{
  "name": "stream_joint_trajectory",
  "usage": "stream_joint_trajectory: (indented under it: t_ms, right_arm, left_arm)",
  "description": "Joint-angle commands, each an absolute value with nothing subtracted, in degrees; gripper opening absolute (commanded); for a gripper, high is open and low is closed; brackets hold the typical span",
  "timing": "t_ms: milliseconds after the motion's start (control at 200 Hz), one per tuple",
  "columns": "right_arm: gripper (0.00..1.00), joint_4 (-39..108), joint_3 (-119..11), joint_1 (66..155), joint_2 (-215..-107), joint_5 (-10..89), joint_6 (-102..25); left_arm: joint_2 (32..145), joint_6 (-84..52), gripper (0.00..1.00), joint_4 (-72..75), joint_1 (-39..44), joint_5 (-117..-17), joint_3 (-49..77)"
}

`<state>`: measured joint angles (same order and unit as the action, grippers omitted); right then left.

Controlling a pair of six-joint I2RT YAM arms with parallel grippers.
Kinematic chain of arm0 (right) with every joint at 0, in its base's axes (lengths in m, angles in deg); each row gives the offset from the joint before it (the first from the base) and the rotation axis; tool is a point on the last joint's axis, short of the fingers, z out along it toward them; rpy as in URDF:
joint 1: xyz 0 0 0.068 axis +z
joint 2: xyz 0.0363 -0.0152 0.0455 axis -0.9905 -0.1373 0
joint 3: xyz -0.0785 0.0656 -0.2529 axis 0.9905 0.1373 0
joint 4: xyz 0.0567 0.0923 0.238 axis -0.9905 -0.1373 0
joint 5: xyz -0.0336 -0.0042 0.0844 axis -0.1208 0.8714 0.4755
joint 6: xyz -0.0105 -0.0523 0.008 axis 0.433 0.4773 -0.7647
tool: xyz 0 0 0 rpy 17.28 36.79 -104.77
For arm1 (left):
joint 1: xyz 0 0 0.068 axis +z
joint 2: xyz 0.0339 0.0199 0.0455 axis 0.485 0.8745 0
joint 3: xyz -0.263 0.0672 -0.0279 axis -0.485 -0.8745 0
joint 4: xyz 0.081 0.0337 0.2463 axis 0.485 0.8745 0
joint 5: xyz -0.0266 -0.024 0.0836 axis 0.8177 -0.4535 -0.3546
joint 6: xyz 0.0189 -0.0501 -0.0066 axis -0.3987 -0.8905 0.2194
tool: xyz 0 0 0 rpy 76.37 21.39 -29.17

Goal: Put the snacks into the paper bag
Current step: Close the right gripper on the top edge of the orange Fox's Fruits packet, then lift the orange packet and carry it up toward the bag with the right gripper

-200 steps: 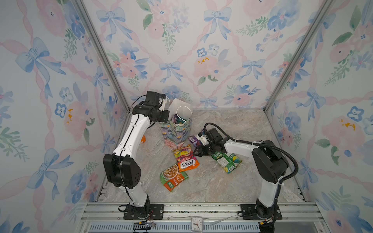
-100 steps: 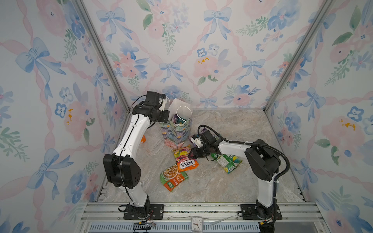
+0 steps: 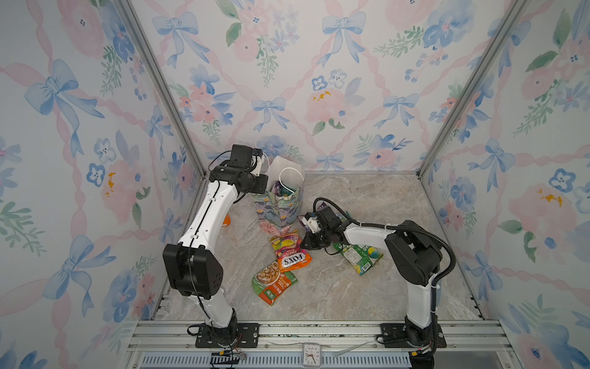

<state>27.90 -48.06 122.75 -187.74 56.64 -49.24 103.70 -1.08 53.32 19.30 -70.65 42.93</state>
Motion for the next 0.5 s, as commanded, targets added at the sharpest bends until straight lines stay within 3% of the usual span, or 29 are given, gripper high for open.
stream_joint_trajectory:
  t_ms: [0,50,495]
  right_arm:
    - [0.04,29.29,-46.42,122.29,-184.13,56.20,-50.62]
    - [0.00,29.80,-45.72,121.94,-182.84,56.05,-51.27]
    - [0.00,23.84,-44.31,119.42,-170.15,53.22,-52.33]
  left_arm:
    - [102.01,-1.39,0.00,55.21,19.59,-70.30,41.70]
    - [101.97,-1.39,0.00,55.21,19.59,-70.29,41.72]
    - [101.87,-1.54,0.00,55.24,19.56,-70.18,41.70]
